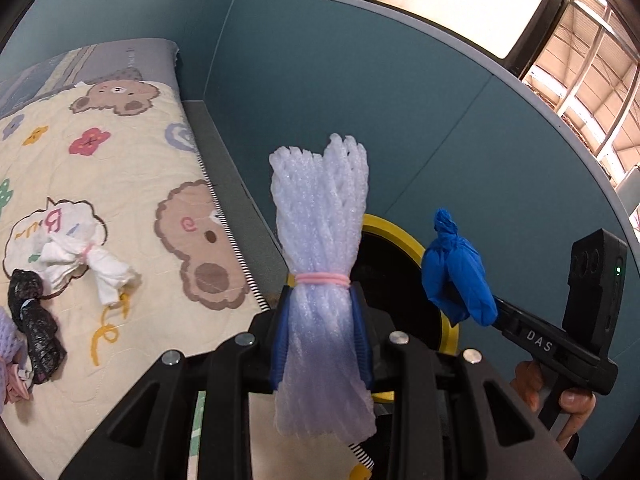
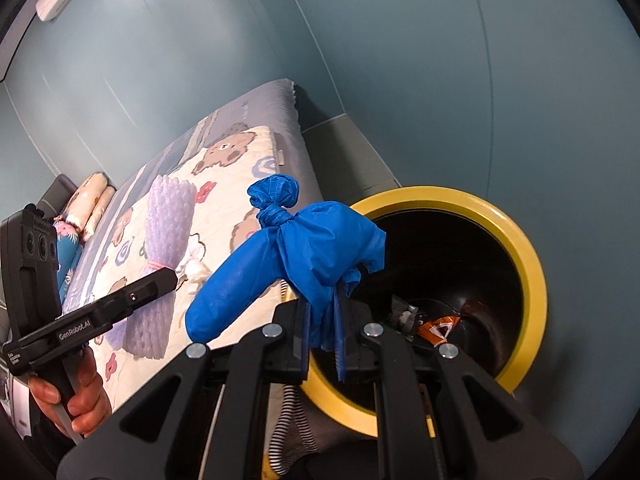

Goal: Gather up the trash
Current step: 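Carry the purple mesh net and blue glove in both tools over the yellow bin, then open both tools to drop the mesh net and glove into the bin, then move both open tools back over the remaining trash on the bed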

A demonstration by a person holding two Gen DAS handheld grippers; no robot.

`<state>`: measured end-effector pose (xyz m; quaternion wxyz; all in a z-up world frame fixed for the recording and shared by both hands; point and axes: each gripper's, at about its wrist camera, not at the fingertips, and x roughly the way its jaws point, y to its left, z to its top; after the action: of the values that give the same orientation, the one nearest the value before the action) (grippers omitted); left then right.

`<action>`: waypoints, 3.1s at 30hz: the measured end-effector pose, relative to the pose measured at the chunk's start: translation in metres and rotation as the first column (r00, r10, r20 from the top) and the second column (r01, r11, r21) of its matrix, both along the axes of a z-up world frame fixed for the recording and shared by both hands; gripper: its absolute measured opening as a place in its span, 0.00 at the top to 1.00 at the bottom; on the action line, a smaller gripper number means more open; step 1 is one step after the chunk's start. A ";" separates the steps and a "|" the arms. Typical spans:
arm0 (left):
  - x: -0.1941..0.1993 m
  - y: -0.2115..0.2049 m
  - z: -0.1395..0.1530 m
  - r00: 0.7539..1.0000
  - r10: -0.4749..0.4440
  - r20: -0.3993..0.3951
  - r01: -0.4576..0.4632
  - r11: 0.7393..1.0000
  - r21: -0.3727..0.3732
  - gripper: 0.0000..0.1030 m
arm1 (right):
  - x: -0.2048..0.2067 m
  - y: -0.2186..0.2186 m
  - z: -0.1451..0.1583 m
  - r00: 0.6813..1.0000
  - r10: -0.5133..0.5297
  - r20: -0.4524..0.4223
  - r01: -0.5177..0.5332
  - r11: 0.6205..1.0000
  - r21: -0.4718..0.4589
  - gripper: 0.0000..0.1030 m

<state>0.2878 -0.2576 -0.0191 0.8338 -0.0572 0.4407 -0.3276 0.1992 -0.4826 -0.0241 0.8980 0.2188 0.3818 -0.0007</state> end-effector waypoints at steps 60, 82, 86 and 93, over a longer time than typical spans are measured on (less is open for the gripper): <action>0.016 0.078 -0.020 0.969 0.248 0.001 -0.247 0.967 0.060 0.10 | 0.006 0.013 0.000 1.000 -0.016 0.014 0.015 0.998 0.056 0.42; 0.010 0.232 -0.023 0.900 0.432 0.061 -0.436 0.889 0.136 0.10 | 0.070 0.164 0.015 0.969 0.248 -0.007 -0.248 0.969 0.001 0.41; 0.012 0.254 -0.029 0.888 0.456 0.056 -0.459 0.876 0.152 0.10 | 0.089 0.184 0.013 0.960 0.278 -0.020 -0.278 0.960 -0.019 0.42; 0.019 0.284 -0.046 0.876 0.481 0.026 -0.478 0.861 0.176 0.10 | 0.134 0.224 -0.003 0.941 0.329 -0.078 -0.335 0.940 -0.070 0.42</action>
<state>0.3071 0.0265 -0.0654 0.8865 -0.0936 0.4478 -0.0692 0.3333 -0.2586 -0.0268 0.8806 0.1143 0.4418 0.1279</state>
